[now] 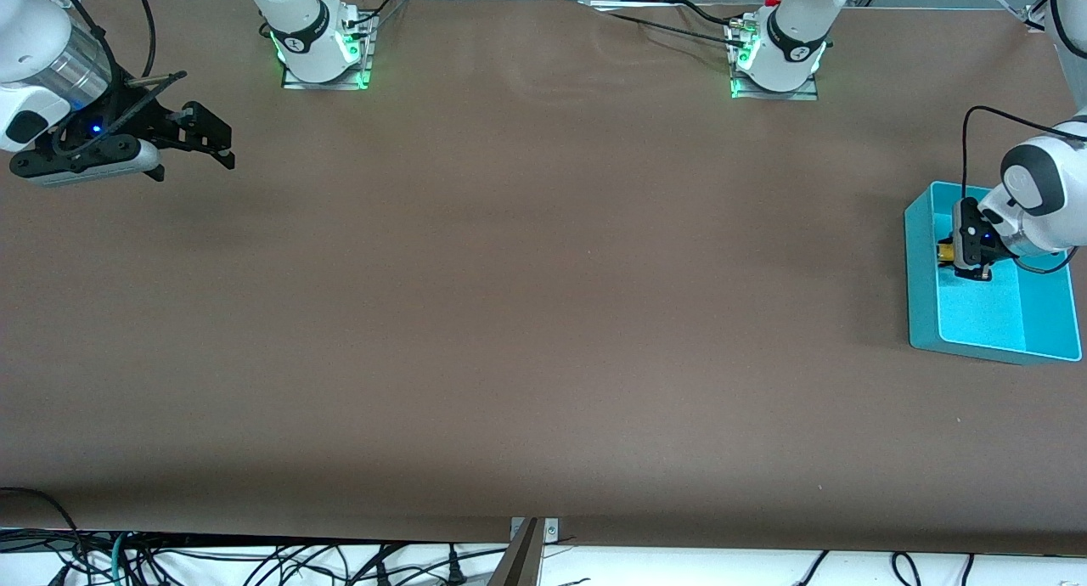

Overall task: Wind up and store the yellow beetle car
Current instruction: 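Lower the car into the bin and open the left gripper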

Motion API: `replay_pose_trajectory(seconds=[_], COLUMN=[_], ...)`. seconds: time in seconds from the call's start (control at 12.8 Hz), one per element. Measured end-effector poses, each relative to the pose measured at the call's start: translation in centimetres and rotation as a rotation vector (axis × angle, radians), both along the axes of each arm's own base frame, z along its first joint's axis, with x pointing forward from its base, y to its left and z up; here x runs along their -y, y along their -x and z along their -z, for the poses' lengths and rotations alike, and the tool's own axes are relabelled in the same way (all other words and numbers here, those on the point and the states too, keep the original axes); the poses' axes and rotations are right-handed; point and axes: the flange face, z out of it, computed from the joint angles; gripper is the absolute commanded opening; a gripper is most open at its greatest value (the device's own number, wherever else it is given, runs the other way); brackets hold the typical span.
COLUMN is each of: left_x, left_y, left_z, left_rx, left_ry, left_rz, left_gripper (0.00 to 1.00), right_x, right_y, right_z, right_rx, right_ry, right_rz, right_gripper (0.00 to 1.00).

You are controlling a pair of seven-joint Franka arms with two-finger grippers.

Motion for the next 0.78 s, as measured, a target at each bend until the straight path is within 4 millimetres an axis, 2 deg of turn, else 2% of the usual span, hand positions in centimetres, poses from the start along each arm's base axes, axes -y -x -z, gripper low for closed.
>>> replay_pose_trajectory(seconds=[0.08, 0.23, 0.39, 0.55, 0.78], left_x=[0.0, 0.0, 0.0, -0.3, -0.8], left_y=[0.0, 0.0, -0.5, -1.7, -4.3], left_z=[0.0, 0.0, -0.4, -1.8, -6.8], left_rx=[0.0, 0.001, 0.011, 0.006, 0.003], left_ry=[0.0, -0.001, -0.004, 0.0, 0.002], left_rz=[0.0, 0.0, 0.005, 0.008, -0.005], left_gripper=[0.44, 1.0, 1.0, 1.0, 1.0], right_x=[0.0, 0.0, 0.0, 0.0, -0.2], right_y=[0.0, 0.0, 0.0, -0.1, -0.1], right_z=[-0.1, -0.3, -0.4, -0.5, -0.9], right_rx=[0.003, 0.006, 0.007, 0.011, 0.018], right_ry=[0.0, -0.001, -0.001, -0.001, -0.002], right_rz=[0.0, -0.001, -0.001, -0.001, -0.005], right_gripper=[1.0, 1.0, 1.0, 1.0, 1.0])
